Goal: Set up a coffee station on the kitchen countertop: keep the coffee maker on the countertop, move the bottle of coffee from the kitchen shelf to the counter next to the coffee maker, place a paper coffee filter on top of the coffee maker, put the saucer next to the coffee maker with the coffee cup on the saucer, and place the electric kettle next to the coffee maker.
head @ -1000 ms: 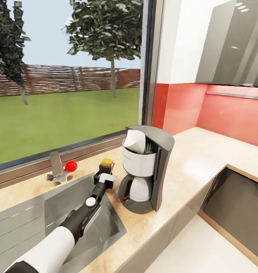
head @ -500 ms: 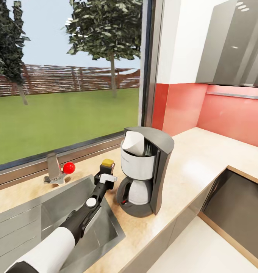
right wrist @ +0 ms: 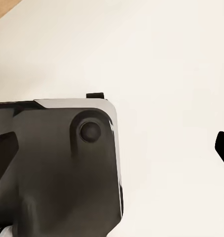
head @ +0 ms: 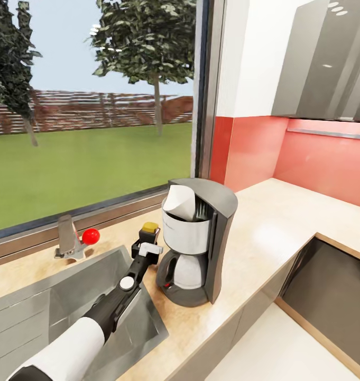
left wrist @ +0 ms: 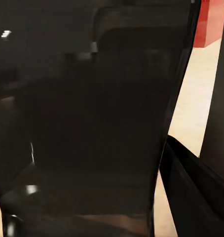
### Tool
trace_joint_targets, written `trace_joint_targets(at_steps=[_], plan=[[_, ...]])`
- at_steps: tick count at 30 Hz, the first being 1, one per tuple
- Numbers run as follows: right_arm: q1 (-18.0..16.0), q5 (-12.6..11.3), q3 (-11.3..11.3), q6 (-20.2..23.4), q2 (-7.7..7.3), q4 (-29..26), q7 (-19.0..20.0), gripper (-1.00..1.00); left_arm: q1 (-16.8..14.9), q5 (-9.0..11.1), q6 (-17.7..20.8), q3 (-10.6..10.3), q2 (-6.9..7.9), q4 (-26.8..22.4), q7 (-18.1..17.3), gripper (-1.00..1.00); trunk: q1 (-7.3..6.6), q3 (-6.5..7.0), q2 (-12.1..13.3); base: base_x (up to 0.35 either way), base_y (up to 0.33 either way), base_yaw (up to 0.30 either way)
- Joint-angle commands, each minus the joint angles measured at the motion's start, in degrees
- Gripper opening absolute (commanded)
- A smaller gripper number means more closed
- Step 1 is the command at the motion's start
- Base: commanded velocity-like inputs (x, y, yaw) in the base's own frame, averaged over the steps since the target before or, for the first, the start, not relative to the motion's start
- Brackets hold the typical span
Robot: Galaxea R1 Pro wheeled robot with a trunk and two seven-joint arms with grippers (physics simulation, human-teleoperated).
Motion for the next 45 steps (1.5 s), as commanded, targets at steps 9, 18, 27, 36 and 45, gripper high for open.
trace_joint_targets(at_steps=[9, 18, 27, 36, 45], plan=[[-0.04, -0.03, -0.25, -0.23, 0.02, 0.04, 0.04, 1.00, -0.09, 0.38, -0.67, -0.23, 0.37, 0.00, 0.64, 1.00, 0.03, -0.12, -0.12, 0.000, 0.000, 0.000], [-0.04, 0.00, -0.24, -0.23, 0.02, 0.04, 0.04, 1.00, -0.09, 0.37, -1.29, -0.32, 0.39, -0.07, 0.75, 1.00, 0.03, -0.12, -0.12, 0.000, 0.000, 0.000], [-0.04, 0.00, -0.24, -0.23, 0.02, 0.04, 0.04, 1.00, -0.09, 0.40, -1.30, -0.32, 0.39, -0.74, 0.91, 1.00, 0.03, -0.12, -0.12, 0.000, 0.000, 0.000], [-0.04, 0.02, -0.20, -0.23, 0.02, 0.04, 0.04, 1.00, 0.00, 0.42, -1.30, -0.32, 0.39, -0.67, 0.93, 1.00, 0.03, -0.12, -0.12, -0.064, 0.000, 0.000], [-0.04, 0.03, -0.17, -0.23, 0.02, 0.04, 0.04, 1.00, 0.00, 0.46, -1.30, -0.32, 0.39, -0.50, 0.93, 1.00, 0.03, -0.12, -0.12, -0.001, 0.000, 0.000]])
